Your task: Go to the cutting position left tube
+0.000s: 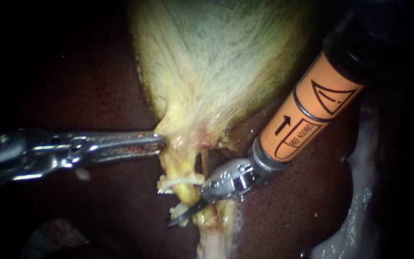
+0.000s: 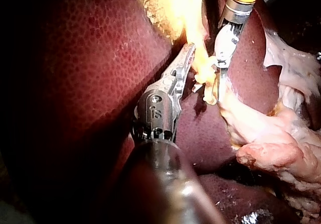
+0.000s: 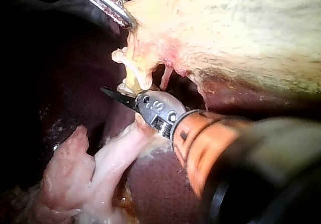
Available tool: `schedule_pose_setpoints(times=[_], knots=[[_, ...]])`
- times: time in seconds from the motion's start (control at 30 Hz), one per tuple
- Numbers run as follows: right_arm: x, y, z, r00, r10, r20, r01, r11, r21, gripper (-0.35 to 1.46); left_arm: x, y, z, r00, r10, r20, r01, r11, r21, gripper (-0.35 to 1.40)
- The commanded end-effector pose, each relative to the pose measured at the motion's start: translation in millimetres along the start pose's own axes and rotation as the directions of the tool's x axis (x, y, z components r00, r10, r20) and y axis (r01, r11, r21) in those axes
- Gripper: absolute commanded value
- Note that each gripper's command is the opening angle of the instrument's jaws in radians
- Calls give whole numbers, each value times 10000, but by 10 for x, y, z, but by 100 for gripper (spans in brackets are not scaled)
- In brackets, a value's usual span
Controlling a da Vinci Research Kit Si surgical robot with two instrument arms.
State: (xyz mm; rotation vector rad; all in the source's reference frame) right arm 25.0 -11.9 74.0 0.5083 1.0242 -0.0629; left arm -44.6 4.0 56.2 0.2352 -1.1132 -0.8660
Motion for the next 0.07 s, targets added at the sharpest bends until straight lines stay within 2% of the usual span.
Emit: schedule_pose_setpoints(times=[0.03, 0.07], knots=[[0, 0, 0, 10000, -1, 3, 1, 10000, 2, 101, 0, 0, 0, 10000, -1, 1, 1, 10000, -5, -35], [0, 0, 0, 10000, -2, 4, 2, 10000, 1, 101, 0, 0, 1, 10000, -2, 1, 2, 10000, -6, -35]])
